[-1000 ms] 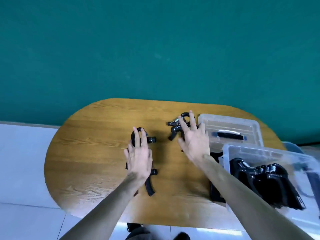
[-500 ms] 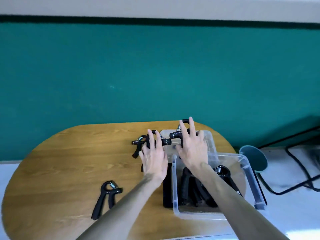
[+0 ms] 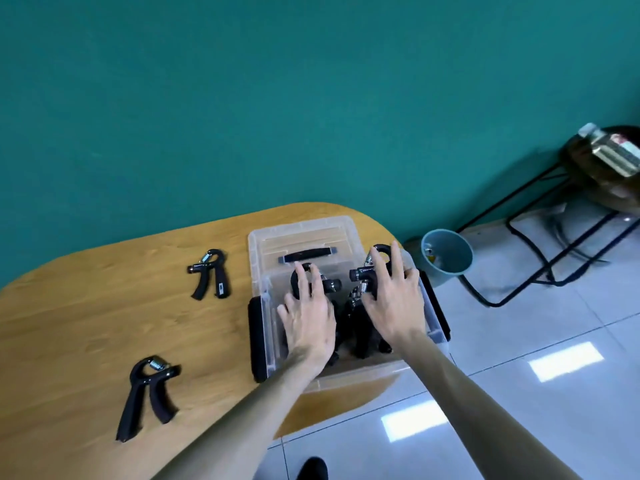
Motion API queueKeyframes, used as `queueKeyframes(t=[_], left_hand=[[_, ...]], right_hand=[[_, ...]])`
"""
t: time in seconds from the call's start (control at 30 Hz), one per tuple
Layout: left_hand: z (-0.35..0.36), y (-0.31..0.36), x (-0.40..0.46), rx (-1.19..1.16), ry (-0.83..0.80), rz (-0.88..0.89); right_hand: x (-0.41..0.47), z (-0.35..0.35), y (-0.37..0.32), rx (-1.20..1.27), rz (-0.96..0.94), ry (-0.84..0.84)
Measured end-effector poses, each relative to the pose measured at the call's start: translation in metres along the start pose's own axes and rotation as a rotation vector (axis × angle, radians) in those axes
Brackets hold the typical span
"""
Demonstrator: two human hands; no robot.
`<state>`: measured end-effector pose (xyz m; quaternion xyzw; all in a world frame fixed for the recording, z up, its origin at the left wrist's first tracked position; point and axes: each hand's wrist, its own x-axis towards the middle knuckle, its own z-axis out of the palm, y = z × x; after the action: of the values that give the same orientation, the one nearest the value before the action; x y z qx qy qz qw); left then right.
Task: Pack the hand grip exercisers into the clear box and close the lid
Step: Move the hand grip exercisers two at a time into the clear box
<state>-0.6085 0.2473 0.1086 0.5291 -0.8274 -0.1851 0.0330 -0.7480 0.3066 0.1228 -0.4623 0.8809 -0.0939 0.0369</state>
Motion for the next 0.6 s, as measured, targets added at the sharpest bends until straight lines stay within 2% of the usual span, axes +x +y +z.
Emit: queueKeyframes(t=[0.37, 0.6], left_hand=[[0.047, -0.006, 0.005, 0.109, -0.088, -0.145], [0.064, -0.007, 0.007, 0.172, -0.113, -0.146]], right_hand=[[-0.012, 0.055, 0.029, 0.080, -0.001, -0.184], [-0.004, 0.071, 0.034, 0.031, -0.034, -0.227]])
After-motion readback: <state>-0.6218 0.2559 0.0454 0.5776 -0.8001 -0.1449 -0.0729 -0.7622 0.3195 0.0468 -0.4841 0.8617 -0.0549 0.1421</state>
